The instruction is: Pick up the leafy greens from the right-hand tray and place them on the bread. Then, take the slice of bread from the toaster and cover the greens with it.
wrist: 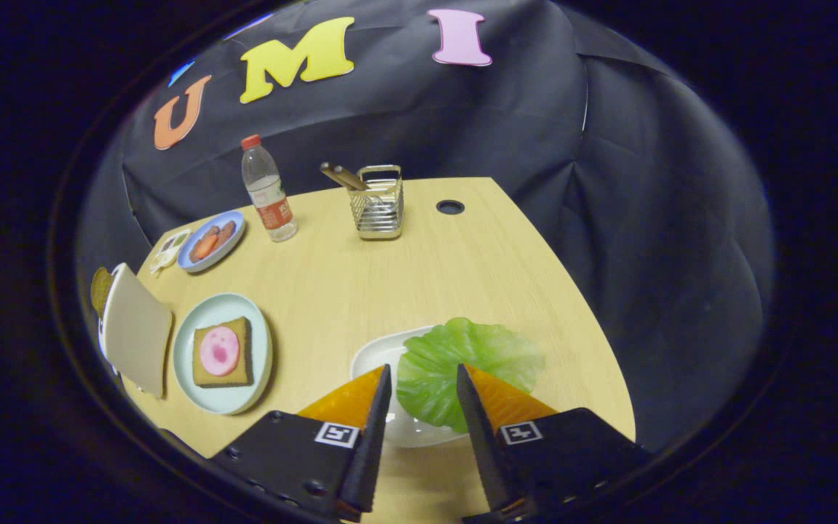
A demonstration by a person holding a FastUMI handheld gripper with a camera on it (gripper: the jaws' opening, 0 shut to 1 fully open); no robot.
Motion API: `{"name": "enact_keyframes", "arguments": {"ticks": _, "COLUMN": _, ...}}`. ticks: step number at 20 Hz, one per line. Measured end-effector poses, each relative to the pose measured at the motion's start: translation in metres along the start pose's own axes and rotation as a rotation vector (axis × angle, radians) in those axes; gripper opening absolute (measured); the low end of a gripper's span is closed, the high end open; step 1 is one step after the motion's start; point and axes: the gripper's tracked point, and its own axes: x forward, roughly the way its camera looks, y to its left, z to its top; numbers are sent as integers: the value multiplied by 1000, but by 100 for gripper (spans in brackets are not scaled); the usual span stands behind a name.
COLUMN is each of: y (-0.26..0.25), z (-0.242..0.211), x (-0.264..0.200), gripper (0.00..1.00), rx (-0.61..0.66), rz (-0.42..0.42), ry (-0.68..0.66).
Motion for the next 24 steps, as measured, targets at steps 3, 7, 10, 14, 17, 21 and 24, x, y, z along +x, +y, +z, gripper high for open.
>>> {"name": "enact_keyframes", "arguments": {"ticks": 3, "y": -23, "z": 1, "x": 20, "gripper": 79, "rx": 5, "rz": 0, "ry": 29}}
{"name": "enact_keyframes", "arguments": {"ticks": 7, "y": -45, "z": -9, "x": 46, "gripper": 84, "rx": -3, "rz": -15, "ry": 102}}
{"name": "enact_keyframes", "arguments": {"ticks": 10, "y": -64, "z": -13, "x": 56, "gripper": 85, "rx": 18, "rz": -33, "ry": 142}}
{"name": "enact_keyframes", "arguments": {"ticks": 14, "y": -64, "z": -22, "x": 64, "gripper": 87, "rx": 33, "rz": 19, "ry": 202}}
{"name": "enact_keyframes", "arguments": {"ticks": 17, "y": -62, "z": -20, "x": 72, "gripper": 82, "rx": 36, "rz": 34, "ry": 194}}
{"name": "enact_keyframes", "arguments": {"ticks": 21, "y": -58, "z": -16, "x": 76, "gripper": 36, "rx": 17, "rz": 36, "ry": 190}}
{"name": "enact_keyframes", "arguments": {"ticks": 24, "y": -60, "z": -15, "x": 72, "gripper": 16, "rx": -12, "rz": 13, "ry": 192}}
